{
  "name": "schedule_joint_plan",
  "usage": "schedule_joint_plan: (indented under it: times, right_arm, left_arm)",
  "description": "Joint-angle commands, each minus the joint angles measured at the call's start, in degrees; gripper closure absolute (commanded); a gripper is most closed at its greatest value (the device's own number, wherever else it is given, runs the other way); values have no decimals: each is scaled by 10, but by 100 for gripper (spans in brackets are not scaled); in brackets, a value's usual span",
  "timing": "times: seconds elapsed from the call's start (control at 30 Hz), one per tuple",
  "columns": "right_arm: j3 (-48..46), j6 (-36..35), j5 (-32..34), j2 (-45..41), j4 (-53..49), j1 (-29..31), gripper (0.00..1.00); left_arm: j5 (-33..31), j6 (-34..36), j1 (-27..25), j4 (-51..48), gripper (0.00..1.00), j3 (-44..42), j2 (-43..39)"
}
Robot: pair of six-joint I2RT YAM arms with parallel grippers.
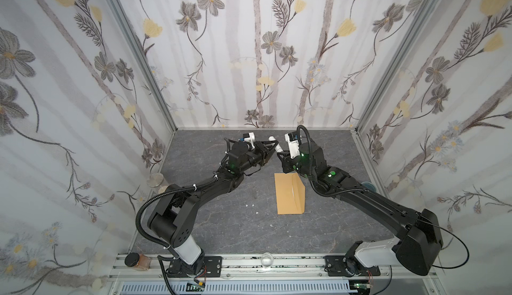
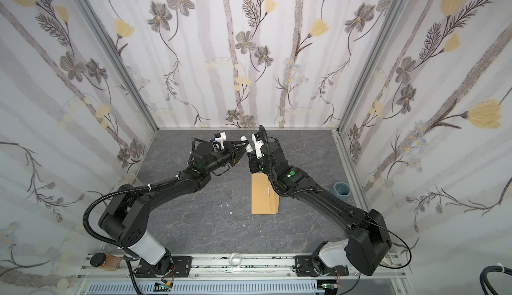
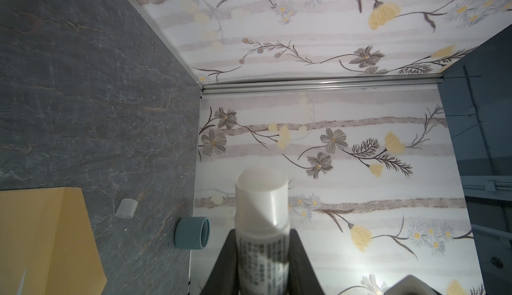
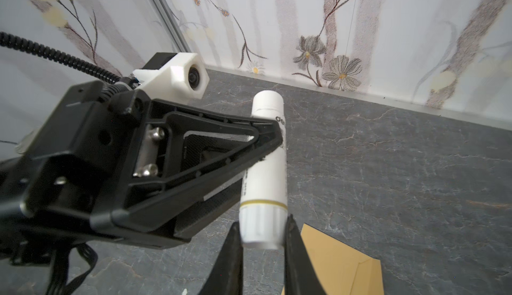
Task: Place the letter into the envelope and seal it
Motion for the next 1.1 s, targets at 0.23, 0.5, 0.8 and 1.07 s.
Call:
schedule_joint_plan:
  times: [0.23, 0.5, 0.8, 1.07]
  right_arm:
    - [0, 182, -205, 3, 145, -43, 91]
    - [-29, 292, -287, 9, 224, -75, 92]
    - [-59, 384, -328, 11, 299, -90, 92]
    - [-84, 451, -353, 16, 357, -103, 93]
  left_arm:
    - [2, -3, -17, 110, 100, -45, -4]
    - [-7, -19, -27, 224, 100, -77, 17]
    - [-7, -53, -33, 406, 100, -105, 61]
    - [6, -69, -41, 482, 100, -101, 94]
